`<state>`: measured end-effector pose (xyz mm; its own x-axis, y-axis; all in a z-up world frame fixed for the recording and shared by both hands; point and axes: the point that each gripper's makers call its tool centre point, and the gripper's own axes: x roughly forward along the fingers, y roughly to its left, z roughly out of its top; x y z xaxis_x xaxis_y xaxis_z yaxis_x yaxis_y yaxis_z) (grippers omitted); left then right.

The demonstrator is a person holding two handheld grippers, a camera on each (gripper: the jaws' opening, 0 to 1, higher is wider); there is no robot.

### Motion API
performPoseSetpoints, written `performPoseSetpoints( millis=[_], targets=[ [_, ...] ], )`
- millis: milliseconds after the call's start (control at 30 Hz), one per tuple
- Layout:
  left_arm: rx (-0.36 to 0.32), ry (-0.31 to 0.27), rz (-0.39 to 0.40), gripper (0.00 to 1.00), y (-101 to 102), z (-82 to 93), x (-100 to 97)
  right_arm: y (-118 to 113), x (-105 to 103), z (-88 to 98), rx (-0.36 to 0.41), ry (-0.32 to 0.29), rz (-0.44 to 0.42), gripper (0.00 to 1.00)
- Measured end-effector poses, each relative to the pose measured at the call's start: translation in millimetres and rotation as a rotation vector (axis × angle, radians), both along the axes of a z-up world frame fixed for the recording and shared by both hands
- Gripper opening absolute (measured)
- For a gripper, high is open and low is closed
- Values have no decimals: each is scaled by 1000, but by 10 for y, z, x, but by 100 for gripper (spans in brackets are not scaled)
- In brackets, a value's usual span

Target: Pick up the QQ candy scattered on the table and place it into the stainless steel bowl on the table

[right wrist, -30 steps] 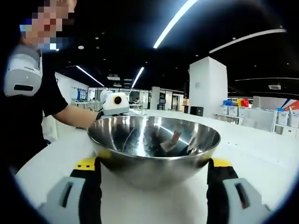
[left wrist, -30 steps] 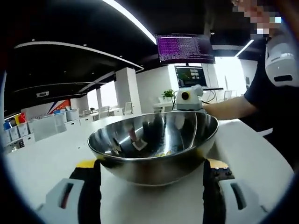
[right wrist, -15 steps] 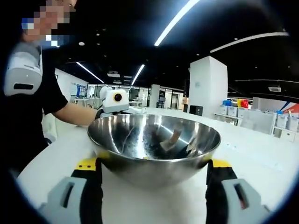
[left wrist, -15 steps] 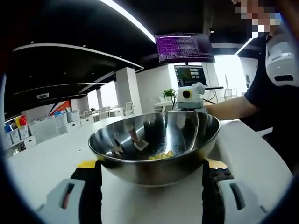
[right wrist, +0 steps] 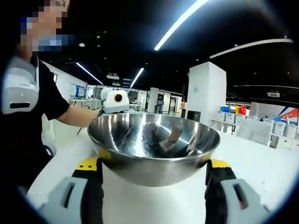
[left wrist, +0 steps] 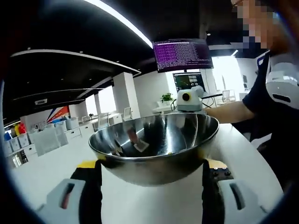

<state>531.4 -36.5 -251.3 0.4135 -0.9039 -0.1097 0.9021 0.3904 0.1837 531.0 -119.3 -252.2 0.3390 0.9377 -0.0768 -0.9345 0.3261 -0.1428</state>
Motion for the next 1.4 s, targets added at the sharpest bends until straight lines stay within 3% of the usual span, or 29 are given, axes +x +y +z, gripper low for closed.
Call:
performPoseSetpoints(
  millis=[167,267,600,800,1000,1133,1233,1300,1333,1400],
  targets=[
    [39,-33,-10,88,-35,131,312,-51,327,85,-25,-17,-9,86],
    [37,-28,-15,88,-49,118,520,-78,579,56,-25,-6,-12,86],
    [76,28,-14,88,-142,-400,987,-159,1045,-442,-61,36,-24,86],
    [79,68,-12,88,-156,-654,1091,-166,1157,-705,-77,76,-26,86],
    [68,101,-15,88,-143,-812,1136,-154,1180,-822,-88,93,-27,86],
    [47,93,-16,88,-121,-809,1121,-150,1180,-809,-76,85,-24,86],
    [60,44,-10,88,-112,-830,1129,-156,1181,-824,-80,63,-25,87],
    [121,-53,18,84,-78,-885,1181,-151,1180,-825,-77,72,-28,87],
    [112,-59,12,83,-89,-895,1172,-141,1168,-847,-73,96,-29,88],
    [67,-45,3,83,-82,-869,1154,-119,1105,-882,-94,84,2,96]
  ],
)
